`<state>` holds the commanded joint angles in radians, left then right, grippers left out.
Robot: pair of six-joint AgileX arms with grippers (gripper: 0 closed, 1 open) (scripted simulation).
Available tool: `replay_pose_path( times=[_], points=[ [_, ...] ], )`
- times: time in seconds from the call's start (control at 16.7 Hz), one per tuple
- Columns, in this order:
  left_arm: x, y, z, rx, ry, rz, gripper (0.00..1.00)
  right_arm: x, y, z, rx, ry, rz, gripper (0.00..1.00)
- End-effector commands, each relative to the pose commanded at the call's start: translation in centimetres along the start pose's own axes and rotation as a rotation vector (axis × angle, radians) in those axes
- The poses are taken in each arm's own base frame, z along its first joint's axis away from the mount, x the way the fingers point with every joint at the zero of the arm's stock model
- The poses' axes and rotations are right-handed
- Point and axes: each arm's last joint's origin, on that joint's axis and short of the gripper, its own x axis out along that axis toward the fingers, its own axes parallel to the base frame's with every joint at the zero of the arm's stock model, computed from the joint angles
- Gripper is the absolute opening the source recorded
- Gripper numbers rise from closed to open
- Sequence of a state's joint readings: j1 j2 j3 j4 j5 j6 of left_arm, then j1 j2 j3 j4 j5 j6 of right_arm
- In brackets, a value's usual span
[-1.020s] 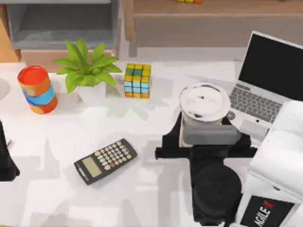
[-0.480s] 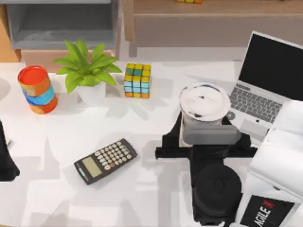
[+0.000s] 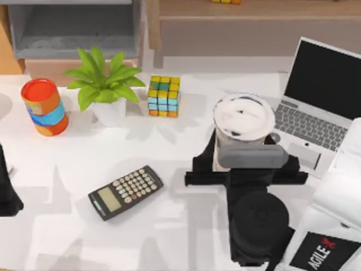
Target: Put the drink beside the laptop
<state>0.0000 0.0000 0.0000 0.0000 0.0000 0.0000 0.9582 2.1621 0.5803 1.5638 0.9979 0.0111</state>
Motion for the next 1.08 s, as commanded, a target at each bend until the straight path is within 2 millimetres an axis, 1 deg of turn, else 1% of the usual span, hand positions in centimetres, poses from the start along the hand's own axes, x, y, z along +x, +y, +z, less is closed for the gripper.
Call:
replay_pose_path(
  times=[0.24, 0.36, 0.48, 0.6, 0.72, 0.9, 1.08],
  points=[
    [0.0, 0.0, 0.0, 0.0, 0.0, 0.0, 1.0, 0.0, 0.1, 0.0, 0.003, -0.001, 0.0, 0.0],
    [0.0, 0.0, 0.0, 0.0, 0.0, 0.0, 1.0, 0.6, -0.3, 0.9, 0.029, -0.026, -0.013, 0.0],
    [0.0, 0.0, 0.0, 0.0, 0.0, 0.0, 1.0, 1.6, -1.6, 2.0, 0.041, -0.053, -0.043, 0.0],
    [0.0, 0.0, 0.0, 0.0, 0.0, 0.0, 1.0, 2.8, -3.7, 2.8, 0.032, -0.074, -0.084, 0.0],
    [0.0, 0.0, 0.0, 0.0, 0.0, 0.0, 1.0, 4.0, -6.4, 3.5, 0.009, -0.092, -0.13, 0.0],
    [0.0, 0.0, 0.0, 0.0, 0.0, 0.0, 1.0, 5.4, -11.2, 4.1, -0.04, -0.108, -0.192, 0.0],
    [0.0, 0.0, 0.0, 0.0, 0.0, 0.0, 1.0, 6.1, -16.2, 4.3, -0.092, -0.107, -0.234, 0.0]
  ],
)
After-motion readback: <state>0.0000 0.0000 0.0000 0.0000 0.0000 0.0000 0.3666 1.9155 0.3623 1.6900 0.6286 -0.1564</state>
